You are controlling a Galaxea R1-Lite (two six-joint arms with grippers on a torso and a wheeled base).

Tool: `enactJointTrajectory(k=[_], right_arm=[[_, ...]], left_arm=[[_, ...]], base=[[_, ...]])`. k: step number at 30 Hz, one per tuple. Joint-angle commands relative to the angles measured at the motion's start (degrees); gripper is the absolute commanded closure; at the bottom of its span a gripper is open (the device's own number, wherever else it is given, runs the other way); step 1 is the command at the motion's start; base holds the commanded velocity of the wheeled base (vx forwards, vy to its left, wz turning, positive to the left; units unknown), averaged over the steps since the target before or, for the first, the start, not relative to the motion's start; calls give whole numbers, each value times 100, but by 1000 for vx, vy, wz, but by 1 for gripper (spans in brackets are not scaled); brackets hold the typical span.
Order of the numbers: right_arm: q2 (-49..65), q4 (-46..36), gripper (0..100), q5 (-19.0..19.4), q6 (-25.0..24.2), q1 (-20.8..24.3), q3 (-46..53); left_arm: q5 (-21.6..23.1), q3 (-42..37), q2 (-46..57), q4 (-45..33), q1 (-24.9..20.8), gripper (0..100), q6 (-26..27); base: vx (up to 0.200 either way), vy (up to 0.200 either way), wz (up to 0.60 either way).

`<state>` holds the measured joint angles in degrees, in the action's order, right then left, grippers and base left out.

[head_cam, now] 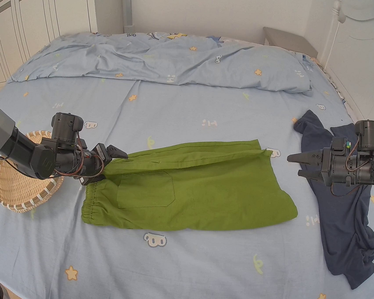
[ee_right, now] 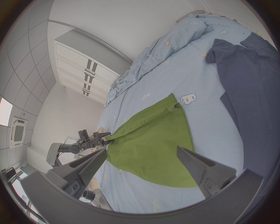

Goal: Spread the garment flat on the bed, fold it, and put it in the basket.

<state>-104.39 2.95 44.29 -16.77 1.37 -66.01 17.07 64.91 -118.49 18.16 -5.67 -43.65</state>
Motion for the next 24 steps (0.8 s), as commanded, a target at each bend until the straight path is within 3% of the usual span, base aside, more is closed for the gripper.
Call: enactJointTrajectory(k=[1,9,17,23,24], right_arm=[[-20,4,0,1,-1,4,-8],[-20,4,0,10,8,13,-8],[-11,4,0,10,8,22,-17],[33,4,0,10,8,48,9],[41,4,0,18,8,57,18]], left_arm=[[-28,-409,221,-85,48,0,15],[104,-796,714,-23,-4,0,-12],[1176,-1693,1443,108,163,0,15],[1211,-2220,1425,425,207,0,59],[1211,-2536,1408,926,294,0,59]], base=[[0,0,0],[0,0,0],[0,0,0],[0,0,0],[0,0,0]])
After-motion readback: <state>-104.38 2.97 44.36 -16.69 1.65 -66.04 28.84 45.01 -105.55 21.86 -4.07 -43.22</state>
